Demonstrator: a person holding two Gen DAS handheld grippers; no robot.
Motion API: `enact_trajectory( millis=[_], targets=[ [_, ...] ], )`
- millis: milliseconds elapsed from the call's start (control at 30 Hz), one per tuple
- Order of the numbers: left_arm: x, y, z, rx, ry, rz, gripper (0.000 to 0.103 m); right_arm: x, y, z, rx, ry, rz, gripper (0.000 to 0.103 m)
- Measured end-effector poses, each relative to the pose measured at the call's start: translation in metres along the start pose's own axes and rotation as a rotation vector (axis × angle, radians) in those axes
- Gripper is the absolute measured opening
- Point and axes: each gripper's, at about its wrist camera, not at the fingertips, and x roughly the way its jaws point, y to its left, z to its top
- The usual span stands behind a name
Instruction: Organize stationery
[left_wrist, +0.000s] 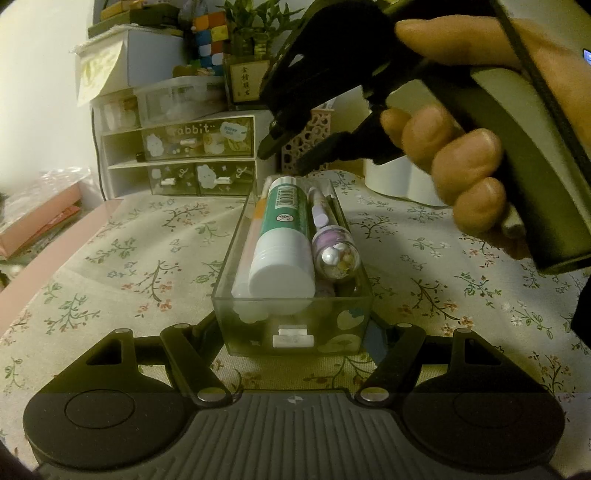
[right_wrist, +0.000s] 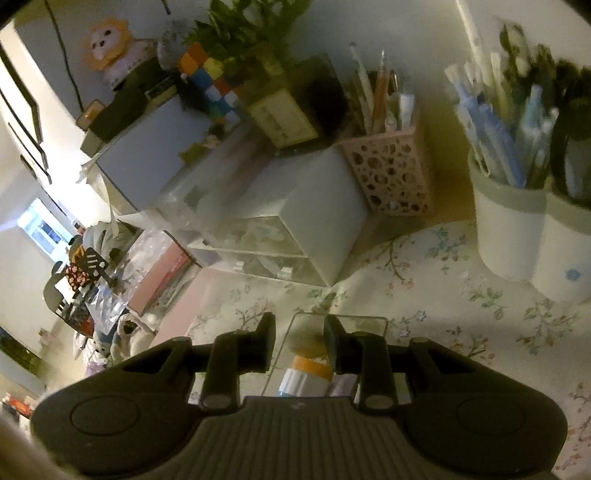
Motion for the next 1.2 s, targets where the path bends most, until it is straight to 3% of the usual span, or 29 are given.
enact_trajectory(
  millis=[367,1200],
  targets=[
    [0.0,0.0,0.0,-0.001,0.0,0.0,0.072,-0.036,-0.018,-0.013,0.056,-0.041,-0.011,0.04],
    [0.001,-0.001,0.0,0.009,0.001,0.001,0.072,-0.095,-0.025,-0.049,0.037,-0.079,-0.045,0.051]
  ],
)
